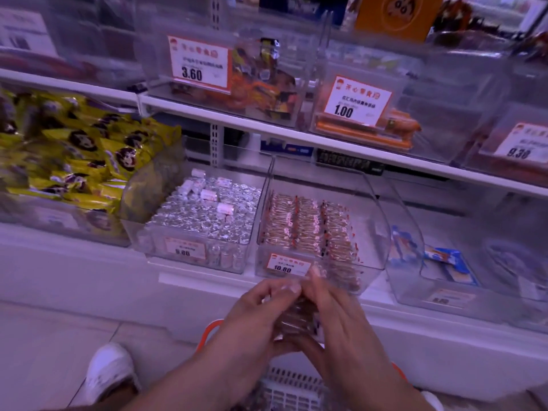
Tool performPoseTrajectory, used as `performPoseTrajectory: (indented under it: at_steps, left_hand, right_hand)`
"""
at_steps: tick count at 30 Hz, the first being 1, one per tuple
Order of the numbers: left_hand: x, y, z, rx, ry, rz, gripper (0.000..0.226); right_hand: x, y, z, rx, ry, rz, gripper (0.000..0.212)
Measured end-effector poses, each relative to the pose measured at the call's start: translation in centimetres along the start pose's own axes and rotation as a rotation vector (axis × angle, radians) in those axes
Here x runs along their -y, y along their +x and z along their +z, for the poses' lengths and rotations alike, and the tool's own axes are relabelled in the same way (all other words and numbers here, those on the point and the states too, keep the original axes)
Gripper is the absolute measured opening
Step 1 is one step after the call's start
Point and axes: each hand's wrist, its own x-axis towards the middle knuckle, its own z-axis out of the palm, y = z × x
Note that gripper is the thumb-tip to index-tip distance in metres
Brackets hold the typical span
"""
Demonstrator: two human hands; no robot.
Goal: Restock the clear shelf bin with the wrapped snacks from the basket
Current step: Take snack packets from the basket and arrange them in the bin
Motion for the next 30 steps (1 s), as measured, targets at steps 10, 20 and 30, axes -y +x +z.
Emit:
performPoseTrajectory:
  at_steps: [10, 20, 30]
  left_hand:
    - [-1.1, 0.9, -0.2, -0.095, -0.079, -0.12, 0.048]
    - [-6.8, 7.6, -5.9, -0.474, 1.245, 0.833, 0.042]
    - [-5.3, 12.1, -6.9, -0.452, 1.51, 0.779, 0.057]
  right_hand:
    - [-0.3, 1.3, 0.8, 0.221, -0.138, -0.105, 0.063]
    - [-13.8, 14.4, 3.5, 0.276, 0.142, 0.363, 0.041]
    - [-23.0, 20.1, 15.8, 0.485, -0.176, 0.13, 0.034]
